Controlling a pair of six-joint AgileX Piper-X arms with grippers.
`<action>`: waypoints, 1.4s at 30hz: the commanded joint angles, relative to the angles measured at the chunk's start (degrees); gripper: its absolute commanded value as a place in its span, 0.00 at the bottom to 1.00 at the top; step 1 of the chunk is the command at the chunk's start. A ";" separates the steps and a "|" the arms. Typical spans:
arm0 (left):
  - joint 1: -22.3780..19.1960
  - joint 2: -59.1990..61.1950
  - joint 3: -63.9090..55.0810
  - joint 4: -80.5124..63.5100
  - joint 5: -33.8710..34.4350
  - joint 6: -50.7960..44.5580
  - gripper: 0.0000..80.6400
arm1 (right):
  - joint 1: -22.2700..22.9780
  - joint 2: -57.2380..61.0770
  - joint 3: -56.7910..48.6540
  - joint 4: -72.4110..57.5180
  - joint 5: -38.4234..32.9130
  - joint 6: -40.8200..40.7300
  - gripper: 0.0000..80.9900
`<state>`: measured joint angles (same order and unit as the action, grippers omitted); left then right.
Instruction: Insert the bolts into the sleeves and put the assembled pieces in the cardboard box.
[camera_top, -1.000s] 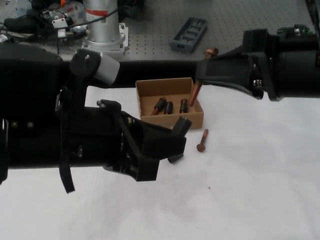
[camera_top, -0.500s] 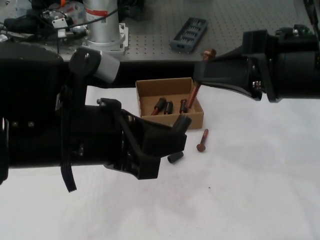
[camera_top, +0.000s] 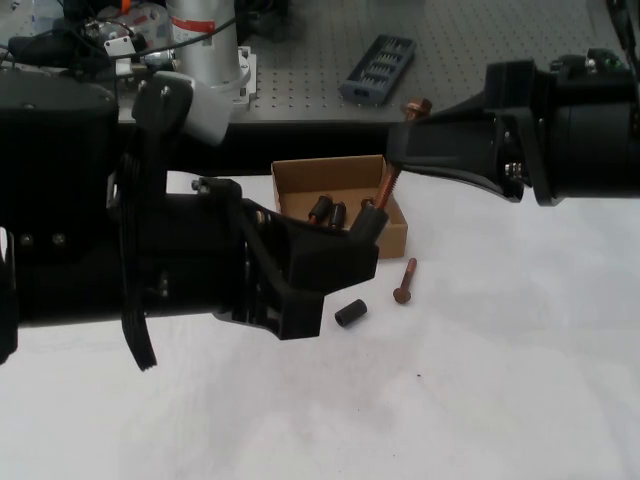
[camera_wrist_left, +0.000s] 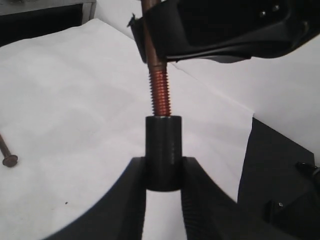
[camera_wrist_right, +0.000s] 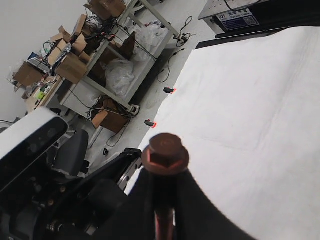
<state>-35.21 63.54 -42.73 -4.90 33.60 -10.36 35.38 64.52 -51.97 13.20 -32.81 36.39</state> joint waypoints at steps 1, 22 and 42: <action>0.12 -0.62 -0.32 -1.66 0.04 -0.48 0.01 | 0.10 -0.01 -0.18 -0.28 -1.58 -0.07 0.04; 0.12 -0.62 -0.32 -6.77 -7.94 -0.37 0.01 | 0.22 -0.01 -0.18 -0.28 -3.32 3.78 0.04; 0.12 -0.62 -0.32 -5.94 -6.74 0.43 0.01 | 4.10 -0.48 -0.18 0.23 -5.07 -1.80 0.02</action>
<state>-35.36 63.14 -42.54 -9.05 28.45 -10.36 38.39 64.65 -51.97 13.17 -33.18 34.86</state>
